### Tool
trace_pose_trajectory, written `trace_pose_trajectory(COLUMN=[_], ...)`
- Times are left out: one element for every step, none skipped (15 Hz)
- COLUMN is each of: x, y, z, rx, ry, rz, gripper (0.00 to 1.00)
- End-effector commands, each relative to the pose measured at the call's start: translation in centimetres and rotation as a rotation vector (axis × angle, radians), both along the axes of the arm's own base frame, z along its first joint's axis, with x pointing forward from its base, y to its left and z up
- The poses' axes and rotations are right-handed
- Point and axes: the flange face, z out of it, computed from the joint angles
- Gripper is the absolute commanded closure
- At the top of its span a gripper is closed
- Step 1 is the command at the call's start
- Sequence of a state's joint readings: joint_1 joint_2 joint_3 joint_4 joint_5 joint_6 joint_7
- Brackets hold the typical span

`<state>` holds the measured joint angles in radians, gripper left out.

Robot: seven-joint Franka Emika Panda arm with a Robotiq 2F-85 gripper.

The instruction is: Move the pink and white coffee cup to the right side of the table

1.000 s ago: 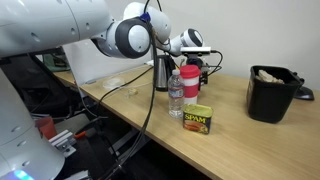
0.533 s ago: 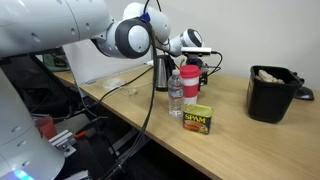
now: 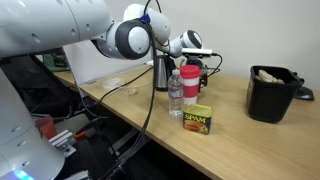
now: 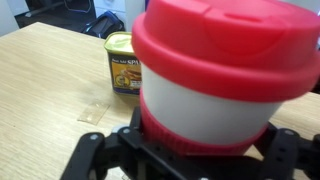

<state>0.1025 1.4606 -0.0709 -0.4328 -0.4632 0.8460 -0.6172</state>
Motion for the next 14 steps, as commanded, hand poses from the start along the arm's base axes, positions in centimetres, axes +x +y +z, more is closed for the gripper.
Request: trace_pose_trajectory(x=[0.33,0.41,0.53,0.62,0.66,0.67,0.68,0.68,0.68,0.71,0.78,0.85,0.92,0.99], y=[0.0,0.0,0.0,0.01,0.03,0.07,0.1,0.1,0.1,0.08,0.06,0.06,0.07,0.04], z=[-0.31,-0.33,-0.3,-0.25,-0.21,-0.23,-0.29,-0.37,-0.42,-0.45,-0.46,-0.48,-0.57,-0.58], rx=[0.032,0.036,0.038,0.042,0.048,0.05,0.052,0.052,0.055,0.059,0.066,0.074,0.082,0.091], ry=[-0.019,-0.025,-0.034,-0.039,-0.042,-0.043,-0.043,-0.044,-0.046,-0.051,-0.062,-0.072,-0.082,-0.09], rz=[0.014,0.014,0.015,0.016,0.017,0.017,0.018,0.017,0.016,0.01,0.001,-0.008,-0.015,-0.021], gripper=[0.0,0.0,0.0,0.0,0.0,0.0,0.0,0.0,0.0,0.0,0.0,0.0,0.0,0.0])
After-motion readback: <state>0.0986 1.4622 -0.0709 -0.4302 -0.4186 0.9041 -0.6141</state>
